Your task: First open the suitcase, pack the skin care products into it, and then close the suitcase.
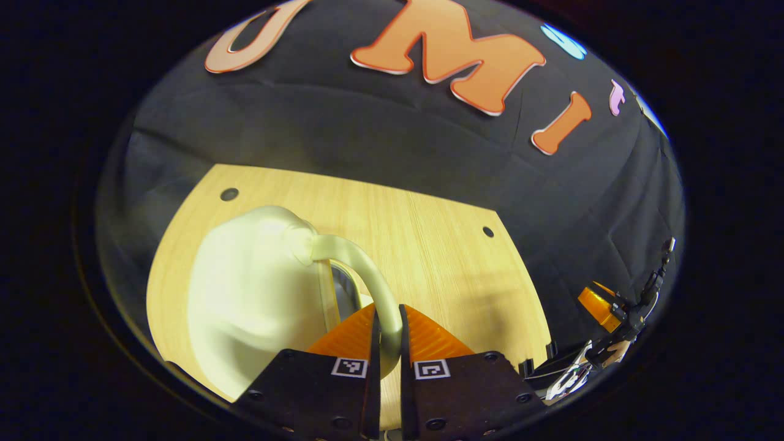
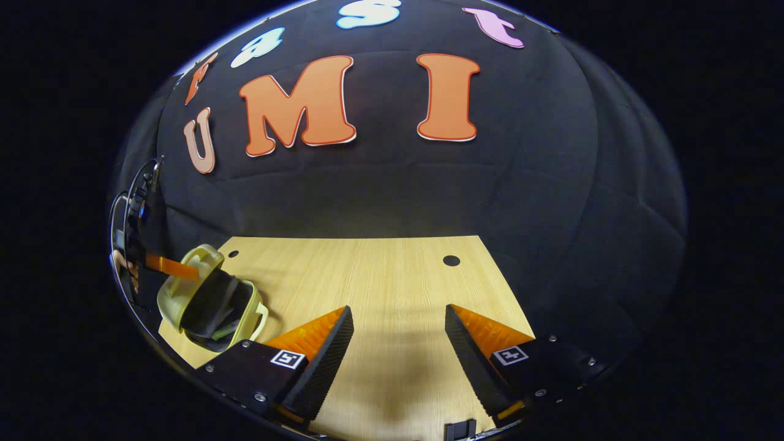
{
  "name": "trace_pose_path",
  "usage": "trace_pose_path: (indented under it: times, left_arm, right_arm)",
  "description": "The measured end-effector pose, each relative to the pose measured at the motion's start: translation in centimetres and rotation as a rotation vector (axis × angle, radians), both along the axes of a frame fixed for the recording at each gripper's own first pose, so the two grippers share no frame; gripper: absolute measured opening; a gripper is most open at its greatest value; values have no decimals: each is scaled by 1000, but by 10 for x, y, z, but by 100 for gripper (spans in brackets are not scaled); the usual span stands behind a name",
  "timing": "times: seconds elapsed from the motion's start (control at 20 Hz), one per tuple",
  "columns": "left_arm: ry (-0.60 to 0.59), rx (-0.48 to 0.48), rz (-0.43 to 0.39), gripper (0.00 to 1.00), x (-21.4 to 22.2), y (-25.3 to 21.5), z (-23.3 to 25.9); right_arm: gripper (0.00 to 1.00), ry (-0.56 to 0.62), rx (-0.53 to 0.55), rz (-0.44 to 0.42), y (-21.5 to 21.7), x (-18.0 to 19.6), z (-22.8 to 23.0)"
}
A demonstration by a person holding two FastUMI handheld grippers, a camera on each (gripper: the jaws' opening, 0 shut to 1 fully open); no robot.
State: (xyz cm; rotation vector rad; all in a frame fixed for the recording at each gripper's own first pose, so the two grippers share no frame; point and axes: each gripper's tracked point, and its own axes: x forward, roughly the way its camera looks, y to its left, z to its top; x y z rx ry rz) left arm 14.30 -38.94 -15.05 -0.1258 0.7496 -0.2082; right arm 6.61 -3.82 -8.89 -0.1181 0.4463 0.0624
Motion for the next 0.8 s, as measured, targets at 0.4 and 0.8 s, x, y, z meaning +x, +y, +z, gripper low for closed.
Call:
trace_pose_path:
  times: [0.4, 0.8]
  left_arm:
    - [203, 124, -77, 14, -7, -38, -112]
    - [217, 187, -28, 21, -8, -30, -141]
  right_arm:
    - [96, 60, -13, -51, -28, -17, -18]
    - [96, 120, 8, -32, -30, -25, -34]
